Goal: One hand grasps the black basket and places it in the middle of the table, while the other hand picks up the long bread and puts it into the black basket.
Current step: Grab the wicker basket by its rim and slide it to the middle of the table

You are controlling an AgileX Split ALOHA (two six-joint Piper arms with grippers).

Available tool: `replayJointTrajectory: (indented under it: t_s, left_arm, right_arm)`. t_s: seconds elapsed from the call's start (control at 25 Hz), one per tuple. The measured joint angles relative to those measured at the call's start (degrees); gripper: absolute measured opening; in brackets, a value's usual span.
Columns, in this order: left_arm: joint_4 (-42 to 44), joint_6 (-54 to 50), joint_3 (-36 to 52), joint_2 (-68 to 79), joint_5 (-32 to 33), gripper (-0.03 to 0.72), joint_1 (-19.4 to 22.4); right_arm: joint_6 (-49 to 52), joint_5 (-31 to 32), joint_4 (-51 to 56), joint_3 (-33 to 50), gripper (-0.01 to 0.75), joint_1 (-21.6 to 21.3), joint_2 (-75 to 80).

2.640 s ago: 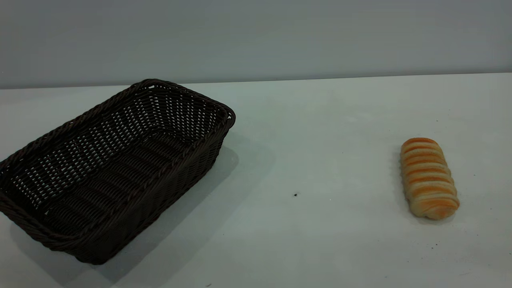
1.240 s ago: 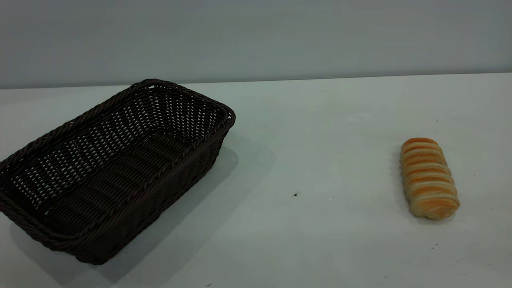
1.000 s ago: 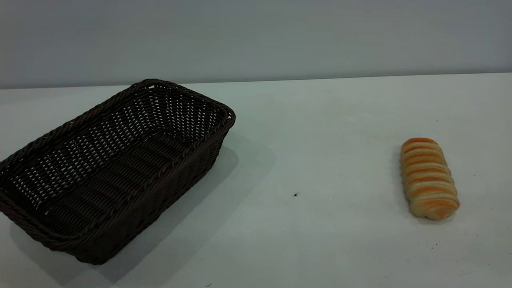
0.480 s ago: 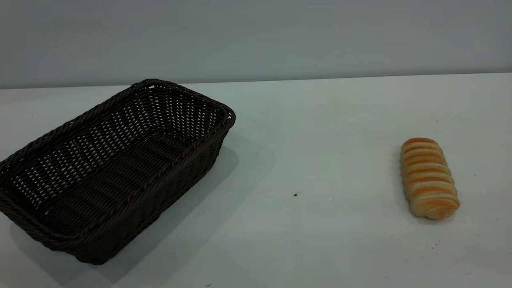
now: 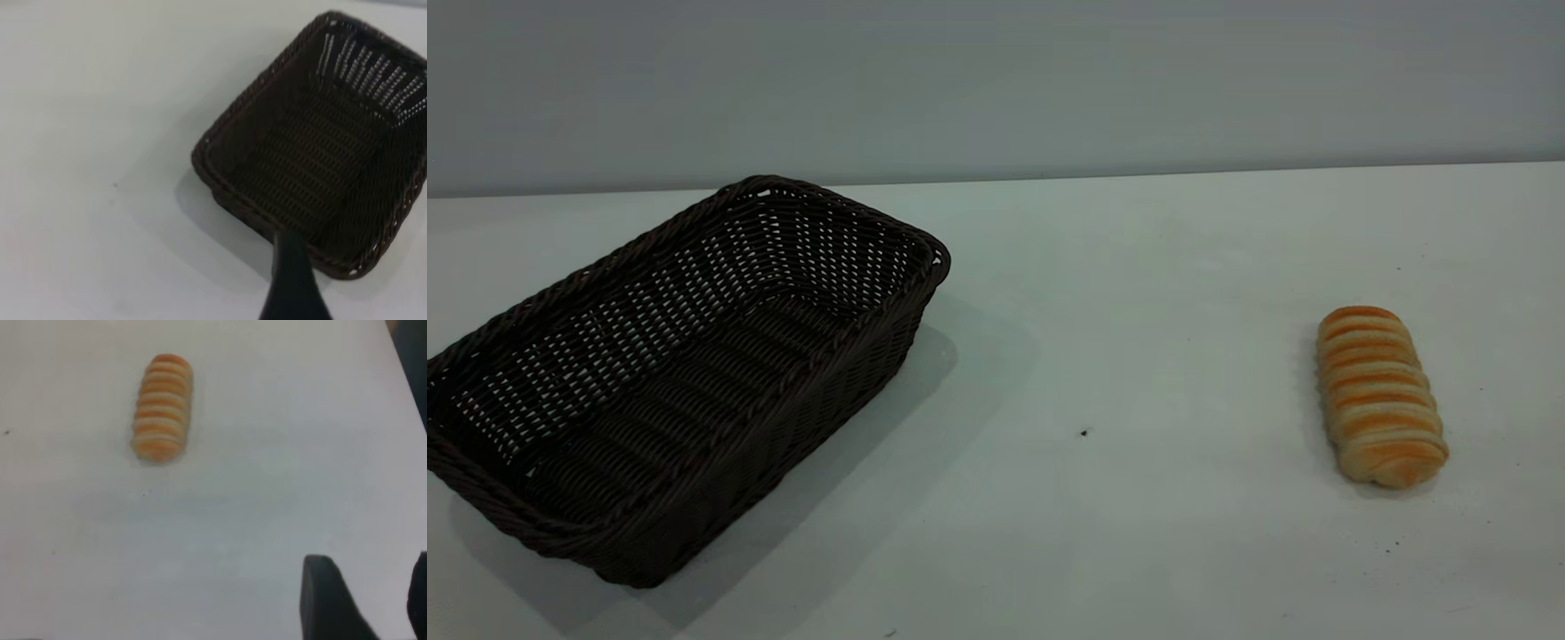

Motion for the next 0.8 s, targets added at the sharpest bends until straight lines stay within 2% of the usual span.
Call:
replayJointTrajectory:
  t_s: [0.12,0.32,0.56,0.8]
  left_arm:
    - [-0.41,-2.69,0.00,11.78,-6.59,0.554,0.00]
    - [-1.25,-4.27,-0.51,29.32,-14.73,0.551,0.00]
    - [-3.90,-7.78,-6.39,45.65,-14.03,0.545,0.00]
    - [-9.47,-9.06,-12.75,55.95,-8.78,0.545,0.00]
  right_arm:
    - [0.00,-2.17,0.09,-0.62,0.280,0.00,3.45]
    - [-2.64,-10.16,0.48,-3.05,0.283,0.00,14.40]
    - [-5.86,-18.95,2.82,-5.22,0.348,0.00,25.85]
    - [-7.14,-20.61,5.82,-5.27,0.372,0.00,28.67]
